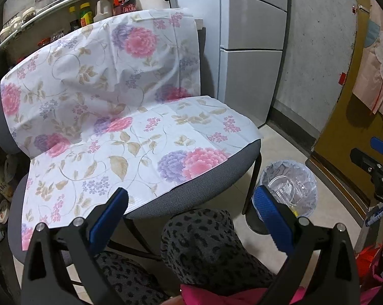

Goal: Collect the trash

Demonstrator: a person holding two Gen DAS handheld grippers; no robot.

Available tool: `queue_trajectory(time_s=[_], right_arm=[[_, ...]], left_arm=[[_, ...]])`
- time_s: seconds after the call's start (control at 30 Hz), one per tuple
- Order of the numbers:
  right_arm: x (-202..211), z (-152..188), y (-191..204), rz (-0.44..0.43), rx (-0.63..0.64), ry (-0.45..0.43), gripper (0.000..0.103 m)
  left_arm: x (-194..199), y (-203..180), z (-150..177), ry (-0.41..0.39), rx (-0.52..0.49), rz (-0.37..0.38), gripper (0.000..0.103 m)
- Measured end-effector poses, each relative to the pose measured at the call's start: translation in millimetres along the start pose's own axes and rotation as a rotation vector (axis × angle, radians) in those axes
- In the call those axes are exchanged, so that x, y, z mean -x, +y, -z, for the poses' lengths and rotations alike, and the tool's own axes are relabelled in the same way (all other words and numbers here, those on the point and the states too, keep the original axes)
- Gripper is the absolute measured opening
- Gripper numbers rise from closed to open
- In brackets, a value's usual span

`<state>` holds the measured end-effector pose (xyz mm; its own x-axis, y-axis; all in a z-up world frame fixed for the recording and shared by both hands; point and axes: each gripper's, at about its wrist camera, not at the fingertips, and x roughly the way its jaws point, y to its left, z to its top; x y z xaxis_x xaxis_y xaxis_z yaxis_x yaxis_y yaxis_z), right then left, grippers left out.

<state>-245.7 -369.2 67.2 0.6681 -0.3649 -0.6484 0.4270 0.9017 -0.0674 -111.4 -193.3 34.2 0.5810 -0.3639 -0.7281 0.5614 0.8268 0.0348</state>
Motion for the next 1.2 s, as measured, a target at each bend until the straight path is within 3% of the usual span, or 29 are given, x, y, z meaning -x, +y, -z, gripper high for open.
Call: queue_trajectory(time_s=[1.2], right_arm=[[-8.7,2.2,-4.4,0.014,0.001,0.013,0.089]], left_arm=[[4.8,2.8,-2.8,-0.011,0.013,-0.002,0.096]])
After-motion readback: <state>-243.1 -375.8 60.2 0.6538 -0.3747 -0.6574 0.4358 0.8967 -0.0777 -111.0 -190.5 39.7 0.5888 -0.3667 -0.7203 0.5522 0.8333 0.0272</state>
